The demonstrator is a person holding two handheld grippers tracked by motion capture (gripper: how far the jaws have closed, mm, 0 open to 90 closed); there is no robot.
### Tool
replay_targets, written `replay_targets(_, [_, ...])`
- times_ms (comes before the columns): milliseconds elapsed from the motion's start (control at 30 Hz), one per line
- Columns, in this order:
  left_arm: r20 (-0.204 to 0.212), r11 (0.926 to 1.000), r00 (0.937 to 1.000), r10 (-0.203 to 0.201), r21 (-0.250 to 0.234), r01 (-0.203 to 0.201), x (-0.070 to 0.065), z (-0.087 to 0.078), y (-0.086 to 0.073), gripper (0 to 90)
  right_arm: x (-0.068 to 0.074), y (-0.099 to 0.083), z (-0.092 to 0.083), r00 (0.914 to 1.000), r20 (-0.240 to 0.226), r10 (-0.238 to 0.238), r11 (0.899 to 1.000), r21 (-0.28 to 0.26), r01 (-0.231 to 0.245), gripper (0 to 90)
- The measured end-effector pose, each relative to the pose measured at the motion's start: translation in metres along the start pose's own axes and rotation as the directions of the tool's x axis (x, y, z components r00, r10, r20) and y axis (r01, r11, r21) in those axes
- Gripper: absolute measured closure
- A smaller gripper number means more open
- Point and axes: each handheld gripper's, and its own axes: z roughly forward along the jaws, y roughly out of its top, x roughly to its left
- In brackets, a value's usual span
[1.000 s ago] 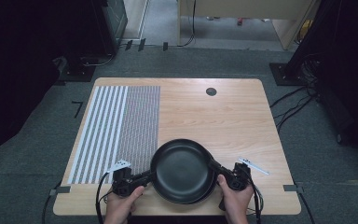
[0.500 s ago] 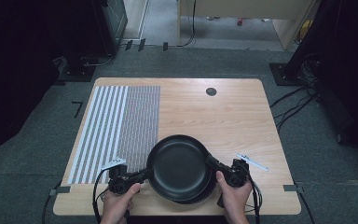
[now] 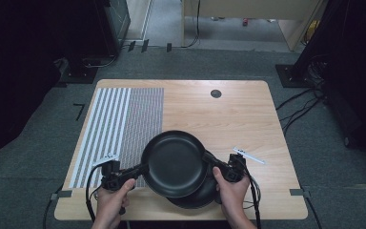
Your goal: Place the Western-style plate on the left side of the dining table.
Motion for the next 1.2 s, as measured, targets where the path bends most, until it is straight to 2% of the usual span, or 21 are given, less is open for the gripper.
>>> replay_targets(367, [-0.041, 0.9990, 0.9990, -0.017, -0.041, 0.015, 0.011, -0.017, 0.020, 76.2, 0.029, 0.021, 0.028, 0.9987, -0.016, -0.049, 0.999, 0.020, 0.049, 85.2])
replay_targets(500, [-0.062, 0.9955, 0.9968, -0.051, -0.083, 0.045, 0.023, -0.029, 0.029, 76.3, 0.044, 0.028, 0.049, 0.9977, -0.028, -0.061, 0.997, 0.040, 0.062, 85.3])
replay_targets(533, [-0.062, 0.9955, 0.9968, -0.051, -0.083, 0.045, 0.023, -0.029, 0.029, 76.4, 0.044, 0.028, 0.049, 0.9977, -0.028, -0.061, 0.997, 0.040, 0.062, 85.3])
replay_targets(633, [-0.078, 0.9903, 0.9943, -0.072, -0.124, 0.062, 0.034, -0.042, 0.037, 76.4, 0.059, 0.034, 0.068, 0.9958, -0.051, -0.076, 0.995, 0.061, 0.079, 85.3])
replay_targets(667, [-0.078, 0.9903, 0.9943, -0.072, -0.124, 0.062, 0.034, -0.042, 0.037, 76.4, 0.059, 0.034, 0.068, 0.9958, -0.051, -0.076, 0.995, 0.061, 0.079, 85.3])
replay_targets(700, [-0.085, 0.9880, 0.9932, -0.080, -0.139, 0.067, 0.040, -0.045, 0.041, 76.3, 0.066, 0.037, 0.079, 0.9947, -0.058, -0.085, 0.994, 0.071, 0.089, 85.3])
replay_targets(733, [-0.085, 0.9880, 0.9932, -0.080, -0.139, 0.067, 0.040, -0.045, 0.041, 76.3, 0.066, 0.037, 0.079, 0.9947, -0.058, -0.085, 0.994, 0.071, 0.089, 85.3])
replay_targets(833, [-0.103, 0.9825, 0.9890, -0.106, -0.164, 0.088, 0.056, -0.052, 0.047, 76.2, 0.078, 0.043, 0.103, 0.9936, -0.062, -0.094, 0.990, 0.100, 0.100, 85.2])
replay_targets(933, [-0.108, 0.9796, 0.9866, -0.122, -0.173, 0.102, 0.063, -0.054, 0.049, 76.3, 0.084, 0.046, 0.119, 0.9927, -0.067, -0.100, 0.987, 0.120, 0.108, 85.2])
replay_targets(967, [-0.115, 0.9750, 0.9834, -0.140, -0.189, 0.117, 0.071, -0.056, 0.052, 76.3, 0.087, 0.047, 0.127, 0.9922, -0.070, -0.103, 0.986, 0.127, 0.112, 85.2])
replay_targets(1000, [-0.115, 0.9750, 0.9834, -0.140, -0.189, 0.117, 0.071, -0.056, 0.052, 76.3, 0.087, 0.047, 0.127, 0.9922, -0.070, -0.103, 0.986, 0.127, 0.112, 85.2])
replay_targets(1033, [-0.121, 0.9693, 0.9795, -0.161, -0.206, 0.134, 0.079, -0.058, 0.054, 76.2, 0.092, 0.049, 0.138, 0.9915, -0.069, -0.110, 0.984, 0.135, 0.118, 85.2])
replay_targets(1067, [-0.121, 0.9693, 0.9795, -0.161, -0.206, 0.134, 0.079, -0.058, 0.054, 76.0, 0.092, 0.049, 0.138, 0.9915, -0.069, -0.110, 0.984, 0.135, 0.118, 85.2])
replay_targets(1100, [-0.140, 0.9672, 0.9762, -0.166, -0.216, 0.133, 0.086, -0.058, 0.054, 75.6, 0.098, 0.051, 0.150, 0.9889, -0.071, -0.130, 0.980, 0.139, 0.139, 85.2])
replay_targets(1133, [-0.146, 0.9656, 0.9744, -0.170, -0.222, 0.136, 0.090, -0.058, 0.054, 75.3, 0.100, 0.051, 0.154, 0.9885, -0.068, -0.135, 0.979, 0.146, 0.144, 85.2])
replay_targets(1167, [-0.146, 0.9656, 0.9744, -0.170, -0.222, 0.136, 0.090, -0.058, 0.054, 75.1, 0.102, 0.052, 0.160, 0.9873, -0.066, -0.144, 0.977, 0.150, 0.153, 85.2])
replay_targets(1200, [-0.143, 0.9623, 0.9724, -0.184, -0.227, 0.149, 0.096, -0.058, 0.054, 75.1, 0.102, 0.052, 0.160, 0.9873, -0.066, -0.144, 0.977, 0.150, 0.153, 85.2])
